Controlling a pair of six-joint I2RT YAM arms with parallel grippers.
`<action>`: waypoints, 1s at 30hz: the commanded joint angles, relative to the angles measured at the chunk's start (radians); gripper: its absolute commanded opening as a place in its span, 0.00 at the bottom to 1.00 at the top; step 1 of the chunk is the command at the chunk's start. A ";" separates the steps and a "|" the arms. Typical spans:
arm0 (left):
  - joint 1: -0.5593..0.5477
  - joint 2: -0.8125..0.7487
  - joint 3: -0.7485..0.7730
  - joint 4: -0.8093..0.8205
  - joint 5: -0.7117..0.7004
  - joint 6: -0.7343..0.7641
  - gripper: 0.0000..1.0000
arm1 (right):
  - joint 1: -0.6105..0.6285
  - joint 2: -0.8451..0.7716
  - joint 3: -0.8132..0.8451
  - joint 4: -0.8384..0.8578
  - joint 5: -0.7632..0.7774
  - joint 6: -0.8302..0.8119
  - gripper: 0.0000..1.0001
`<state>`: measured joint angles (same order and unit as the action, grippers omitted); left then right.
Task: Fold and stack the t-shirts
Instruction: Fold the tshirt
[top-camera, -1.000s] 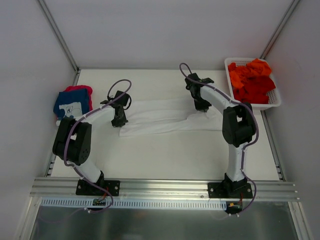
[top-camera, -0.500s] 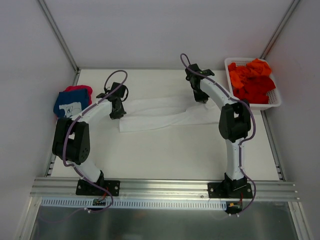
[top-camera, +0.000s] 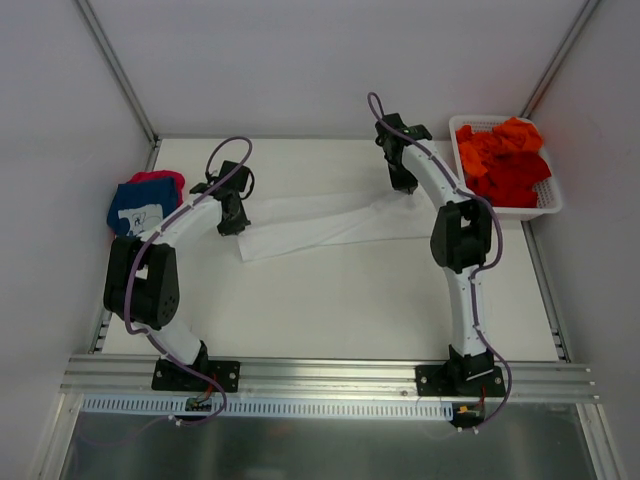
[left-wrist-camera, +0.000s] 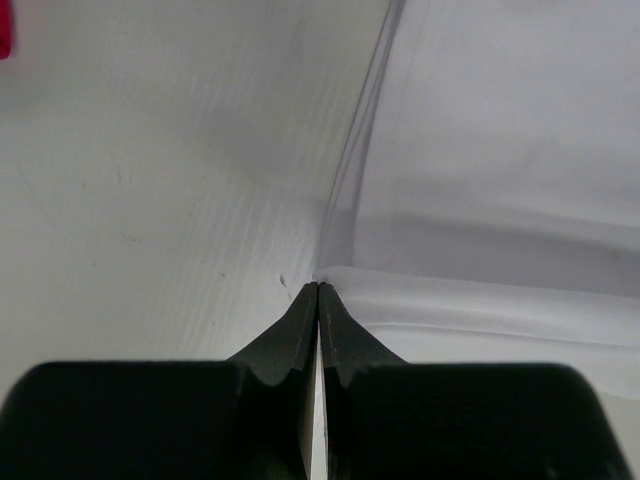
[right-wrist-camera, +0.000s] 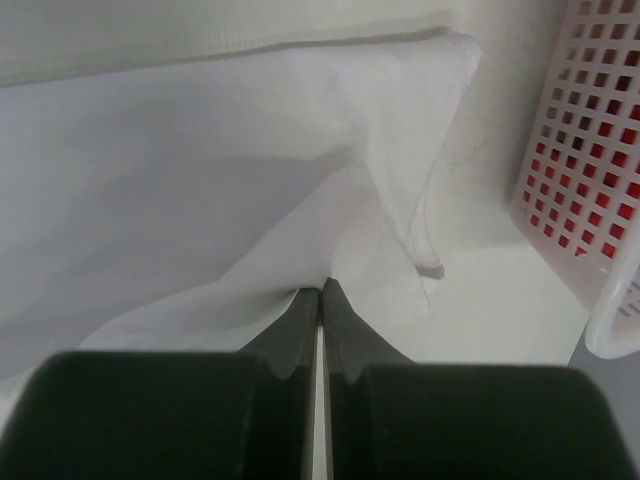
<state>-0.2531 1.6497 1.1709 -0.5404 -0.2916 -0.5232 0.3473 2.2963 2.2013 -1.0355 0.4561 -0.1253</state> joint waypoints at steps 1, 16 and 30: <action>0.015 0.018 0.050 -0.024 -0.009 0.028 0.00 | -0.014 0.051 0.026 -0.067 -0.013 -0.030 0.00; 0.058 0.206 0.254 -0.032 -0.014 0.042 0.00 | -0.016 0.085 0.005 -0.029 -0.002 -0.030 0.00; 0.071 0.248 0.366 -0.036 0.014 0.049 0.00 | -0.016 0.060 -0.037 -0.005 0.007 -0.027 0.00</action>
<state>-0.1944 1.9270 1.5066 -0.5591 -0.2897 -0.4808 0.3325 2.4134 2.1693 -1.0237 0.4389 -0.1417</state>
